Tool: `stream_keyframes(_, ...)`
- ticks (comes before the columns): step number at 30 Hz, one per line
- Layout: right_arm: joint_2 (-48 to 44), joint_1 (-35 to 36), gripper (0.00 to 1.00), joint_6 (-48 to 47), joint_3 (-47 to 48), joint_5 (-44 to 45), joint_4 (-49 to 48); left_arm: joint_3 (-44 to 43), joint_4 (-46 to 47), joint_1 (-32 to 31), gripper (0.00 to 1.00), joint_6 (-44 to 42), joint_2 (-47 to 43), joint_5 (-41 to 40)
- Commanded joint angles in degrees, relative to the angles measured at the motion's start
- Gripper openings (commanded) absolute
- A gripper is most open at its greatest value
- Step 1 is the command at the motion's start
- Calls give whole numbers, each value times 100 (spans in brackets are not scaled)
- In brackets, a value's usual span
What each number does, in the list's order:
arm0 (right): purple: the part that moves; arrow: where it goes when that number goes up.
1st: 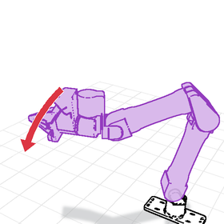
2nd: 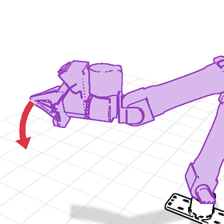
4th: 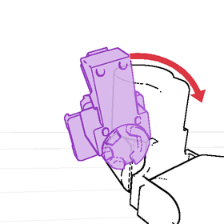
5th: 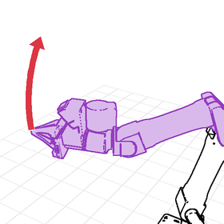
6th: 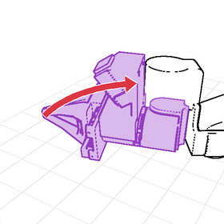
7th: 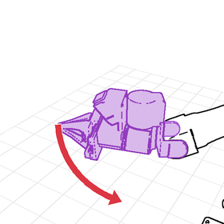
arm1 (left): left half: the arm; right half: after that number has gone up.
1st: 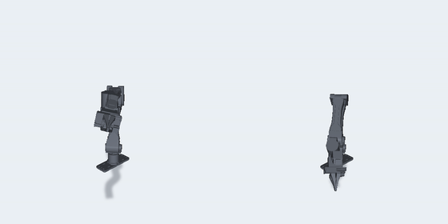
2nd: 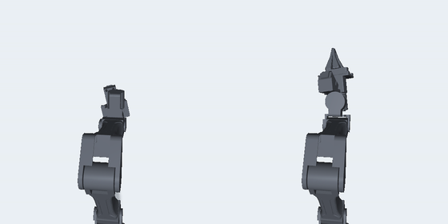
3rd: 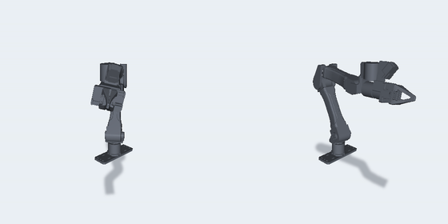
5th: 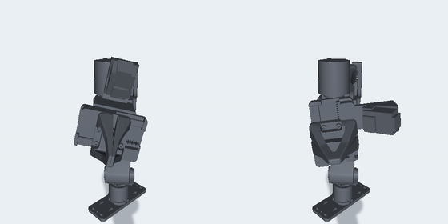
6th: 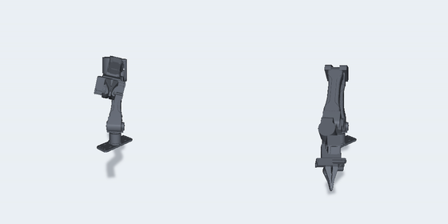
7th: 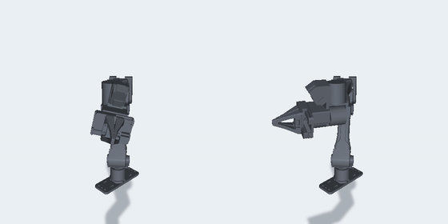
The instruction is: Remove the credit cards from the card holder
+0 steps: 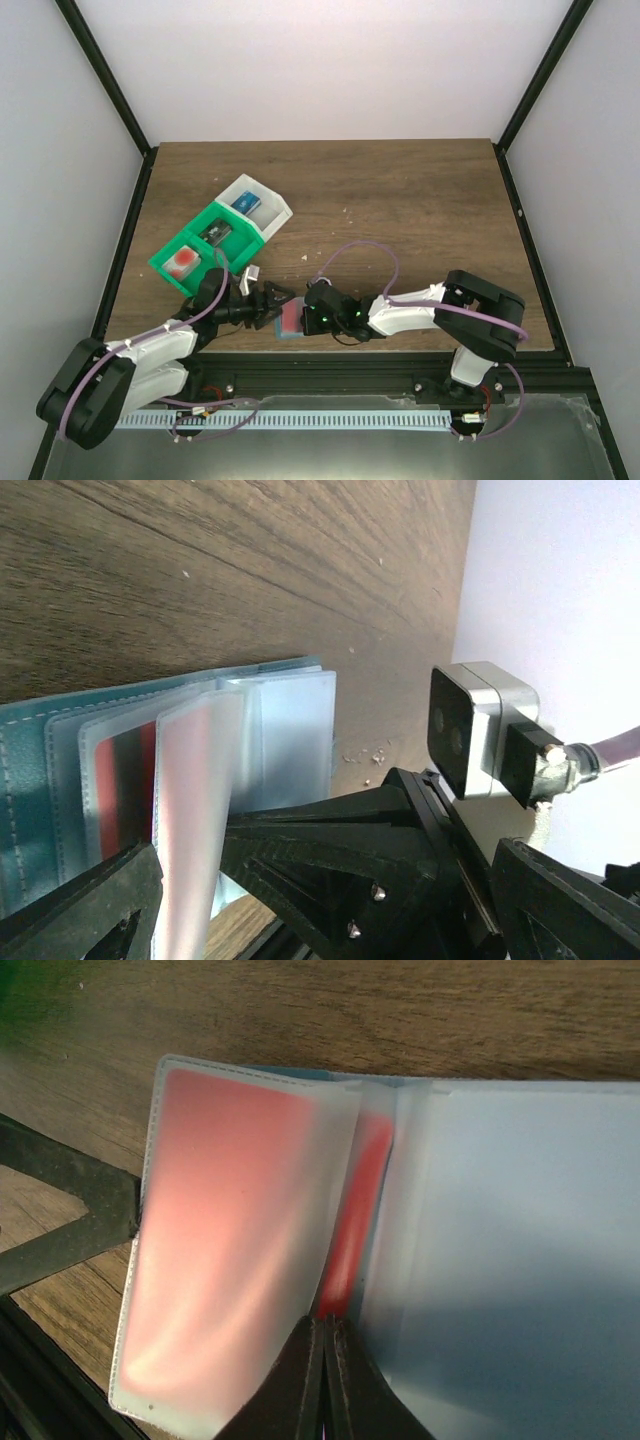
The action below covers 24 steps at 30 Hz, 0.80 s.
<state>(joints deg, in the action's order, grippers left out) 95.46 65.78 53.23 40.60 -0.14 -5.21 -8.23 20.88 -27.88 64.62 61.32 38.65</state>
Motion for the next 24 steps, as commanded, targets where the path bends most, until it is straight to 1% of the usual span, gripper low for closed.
stream_keyframes(1, -18, 16, 3, 35, -183, 116, 133, 6, 187, -38, 91, 187, -90, 305)
stream_keyframes(4, -72, 21, 4, 65, -321, 30, -143, 49, 176, -124, 91, 276, -273, 104)
stream_keyframes(7, -171, 10, 4, 68, -467, 103, -284, 208, 494, -231, 91, 484, -313, -44)
stream_keyframes(15, -313, -68, 4, 184, -623, 14, -655, 137, 980, -616, 91, 731, 169, -164)
stream_keyframes(17, -342, -66, 5, 187, -657, -19, -748, 65, 1012, -655, 91, 740, 200, -176)
stream_keyframes(22, -260, -66, 6, 283, -614, -285, -947, -9, 919, -813, 90, 796, -31, -557)
stream_keyframes(24, -378, -69, 7, 355, -659, -303, -994, -30, 923, -813, 90, 812, -58, -618)
